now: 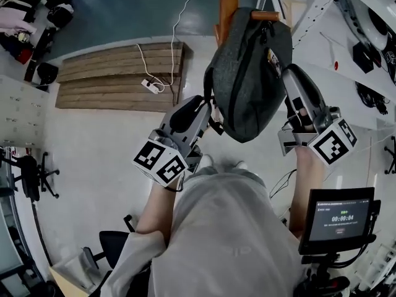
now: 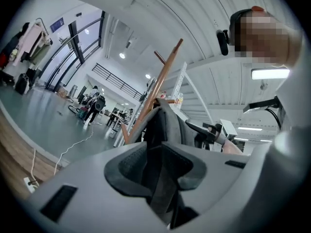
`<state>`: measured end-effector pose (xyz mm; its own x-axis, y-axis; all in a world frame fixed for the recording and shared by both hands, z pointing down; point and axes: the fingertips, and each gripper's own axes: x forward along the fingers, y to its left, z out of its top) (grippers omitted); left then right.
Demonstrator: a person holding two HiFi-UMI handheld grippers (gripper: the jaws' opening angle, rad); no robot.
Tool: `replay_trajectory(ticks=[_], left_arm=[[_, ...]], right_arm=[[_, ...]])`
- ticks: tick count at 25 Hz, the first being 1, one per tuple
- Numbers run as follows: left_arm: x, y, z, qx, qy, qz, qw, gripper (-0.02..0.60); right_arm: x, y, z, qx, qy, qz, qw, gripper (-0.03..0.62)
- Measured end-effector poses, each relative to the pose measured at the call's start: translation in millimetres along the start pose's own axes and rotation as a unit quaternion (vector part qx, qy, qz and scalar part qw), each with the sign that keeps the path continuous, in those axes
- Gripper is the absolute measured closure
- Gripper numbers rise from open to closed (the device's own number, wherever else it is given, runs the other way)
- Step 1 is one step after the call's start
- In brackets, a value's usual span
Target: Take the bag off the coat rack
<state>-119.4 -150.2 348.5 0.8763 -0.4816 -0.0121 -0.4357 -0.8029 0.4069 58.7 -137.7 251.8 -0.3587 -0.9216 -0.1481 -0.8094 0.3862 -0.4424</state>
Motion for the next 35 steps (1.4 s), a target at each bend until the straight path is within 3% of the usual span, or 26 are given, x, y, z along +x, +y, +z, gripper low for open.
replay_trajectory(ticks=[4, 11, 14, 16, 18, 21, 25, 28, 30, 35], left_arm=[[31.2, -9.3, -14.7, 0.005, 0.013, 0.012, 0.9998, 0.469], [3.4, -41.0, -17.7, 0.002, 0.003, 0.027, 0.9996, 0.425], [25.2, -52.7, -17.5, 0.001, -0.001, 0.041, 0.9991, 0.415], [52.2, -56.9, -17.7, 0.013, 0.008, 0.059, 0.9981, 0.394], [65.3, -57.1, -17.7, 0.036, 0.019, 0.086, 0.9955, 0.373], [66.6, -53.8, -15.7, 0.065, 0.024, 0.126, 0.9896, 0.364], [61.2, -49.3, -12.9, 0.074, 0.021, 0.166, 0.9831, 0.364], [53.3, -49.9, -15.2, 0.069, 0.026, 0.182, 0.9806, 0.362], [46.5, -49.3, -17.2, 0.065, 0.032, 0.190, 0.9791, 0.318], [52.4, -46.9, -22.3, 0.060, 0.036, 0.185, 0.9803, 0.304]], right_arm=[[12.1, -64.0, 8.7, -0.006, 0.028, 0.021, 0.999, 0.499], [8.7, -107.1, 7.7, -0.076, 0.081, 0.011, 0.994, 0.496], [20.2, -135.2, 7.8, -0.087, 0.104, 0.029, 0.990, 0.464], [34.4, -153.4, 8.0, -0.088, 0.121, 0.051, 0.988, 0.398], [48.4, -157.2, 3.2, -0.103, 0.135, 0.064, 0.983, 0.341], [63.6, -153.4, -7.5, -0.121, 0.150, 0.070, 0.979, 0.336], [74.1, -148.2, -14.5, -0.101, 0.171, 0.098, 0.975, 0.336], [73.2, -145.8, -17.6, -0.094, 0.187, 0.118, 0.971, 0.336], [73.8, -145.7, -18.4, -0.097, 0.199, 0.126, 0.967, 0.318], [77.2, -142.5, -20.6, -0.108, 0.229, 0.171, 0.952, 0.293]])
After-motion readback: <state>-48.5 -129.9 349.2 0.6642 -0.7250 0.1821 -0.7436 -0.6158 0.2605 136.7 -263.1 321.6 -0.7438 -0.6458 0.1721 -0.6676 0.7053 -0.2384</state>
